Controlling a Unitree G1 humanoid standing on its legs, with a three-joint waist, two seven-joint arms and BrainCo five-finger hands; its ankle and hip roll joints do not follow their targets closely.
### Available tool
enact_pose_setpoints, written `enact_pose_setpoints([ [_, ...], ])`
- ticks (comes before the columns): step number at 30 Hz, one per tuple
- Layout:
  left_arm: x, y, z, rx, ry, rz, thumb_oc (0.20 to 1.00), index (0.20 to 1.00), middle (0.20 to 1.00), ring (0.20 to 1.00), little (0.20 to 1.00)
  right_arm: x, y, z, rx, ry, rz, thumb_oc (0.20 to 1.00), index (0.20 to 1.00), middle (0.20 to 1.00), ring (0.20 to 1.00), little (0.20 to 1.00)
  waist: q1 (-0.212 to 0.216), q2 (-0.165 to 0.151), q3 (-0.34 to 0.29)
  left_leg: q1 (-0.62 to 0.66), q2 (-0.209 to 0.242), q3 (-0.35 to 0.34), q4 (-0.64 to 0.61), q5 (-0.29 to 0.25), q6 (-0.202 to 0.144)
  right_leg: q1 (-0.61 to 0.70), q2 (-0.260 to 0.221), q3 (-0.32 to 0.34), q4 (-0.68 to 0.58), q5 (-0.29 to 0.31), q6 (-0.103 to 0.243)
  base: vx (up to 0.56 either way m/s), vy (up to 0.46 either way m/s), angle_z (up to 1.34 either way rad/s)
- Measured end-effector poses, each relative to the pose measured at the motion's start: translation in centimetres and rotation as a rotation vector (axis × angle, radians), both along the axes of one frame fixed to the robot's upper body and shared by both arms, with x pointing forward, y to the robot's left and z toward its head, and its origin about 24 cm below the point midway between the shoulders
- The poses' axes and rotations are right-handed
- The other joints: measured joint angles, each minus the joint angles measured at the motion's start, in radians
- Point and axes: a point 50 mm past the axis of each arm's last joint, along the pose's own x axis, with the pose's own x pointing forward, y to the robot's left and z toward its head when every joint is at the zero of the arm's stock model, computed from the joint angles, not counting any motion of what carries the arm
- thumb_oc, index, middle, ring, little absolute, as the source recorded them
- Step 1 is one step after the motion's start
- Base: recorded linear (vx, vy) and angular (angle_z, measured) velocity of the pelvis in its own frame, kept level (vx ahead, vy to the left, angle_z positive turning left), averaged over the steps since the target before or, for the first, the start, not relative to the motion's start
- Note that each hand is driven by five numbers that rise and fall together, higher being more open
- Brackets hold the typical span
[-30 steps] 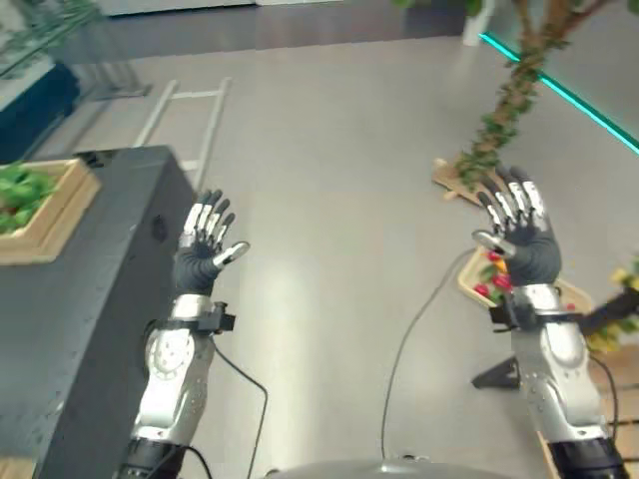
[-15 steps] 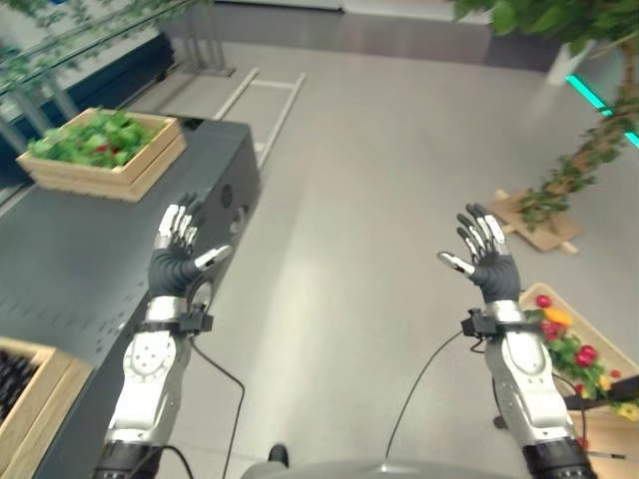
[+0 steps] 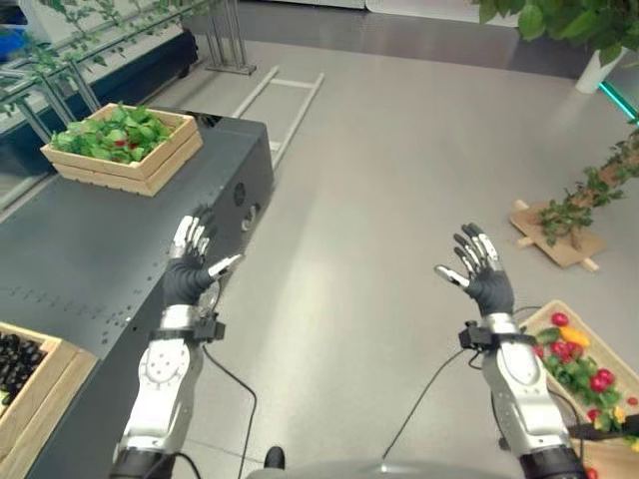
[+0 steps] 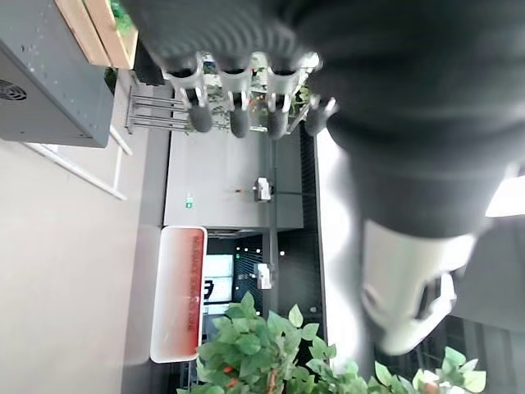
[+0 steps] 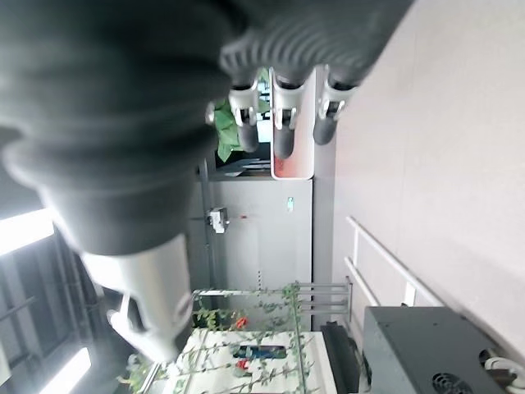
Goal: Pick up the fruits from the basket on one side to the basket on the other side
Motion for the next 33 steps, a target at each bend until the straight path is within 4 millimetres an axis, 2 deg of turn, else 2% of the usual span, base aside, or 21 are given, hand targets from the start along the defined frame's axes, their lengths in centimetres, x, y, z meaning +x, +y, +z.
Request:
enact_pose_setpoints([
  [8, -0.1, -0.2, -0.3, 0.000, 0.014, -0.018, 1.000, 1.000, 1.000, 1.000, 1.000, -0.1, -0.1, 0.0, 0.001, 0.003, -0.014, 1.000, 1.000, 1.000, 1.000, 1.000, -0.005, 0.000, -0.025, 0.018, -0.001, 0.002, -0.010, 0.001, 0.000, 0.014, 0.000, -0.001, -0.005, 0.001, 0.002, 0.00, -0.012, 0.00],
  [18, -0.2, -0.5, -0.6, -0.001, 0.028, -0.029, 1.000, 1.000, 1.000, 1.000, 1.000, -0.1, -0.2, 0.0, 0.001, 0.003, -0.036, 1.000, 1.000, 1.000, 1.000, 1.000, -0.005, -0.001, -0.026, 0.021, 0.000, 0.006, -0.010, 0.001, 0.000, 0.014, 0.000, 0.005, -0.005, 0.002, 0.001, 0.00, 0.000, 0.00],
  [25, -0.3, -0.8, -0.8, -0.002, 0.038, -0.037, 1.000, 1.000, 1.000, 1.000, 1.000, 0.0, -0.2, 0.0, -0.003, 0.002, -0.040, 1.000, 1.000, 1.000, 1.000, 1.000, -0.026, 0.000, -0.027, 0.033, 0.000, 0.009, -0.011, 0.000, 0.000, 0.021, 0.000, 0.007, -0.006, 0.002, 0.001, 0.00, 0.000, 0.00],
  [33, -0.5, -0.7, -1.1, -0.002, 0.052, -0.029, 1.000, 1.000, 1.000, 1.000, 1.000, -0.1, -0.4, -0.3, -0.001, 0.014, -0.056, 1.000, 1.000, 1.000, 1.000, 1.000, -0.027, 0.000, -0.029, 0.033, 0.002, 0.030, -0.011, 0.000, 0.000, 0.016, 0.000, 0.028, -0.014, 0.016, 0.000, 0.00, -0.001, -0.08],
])
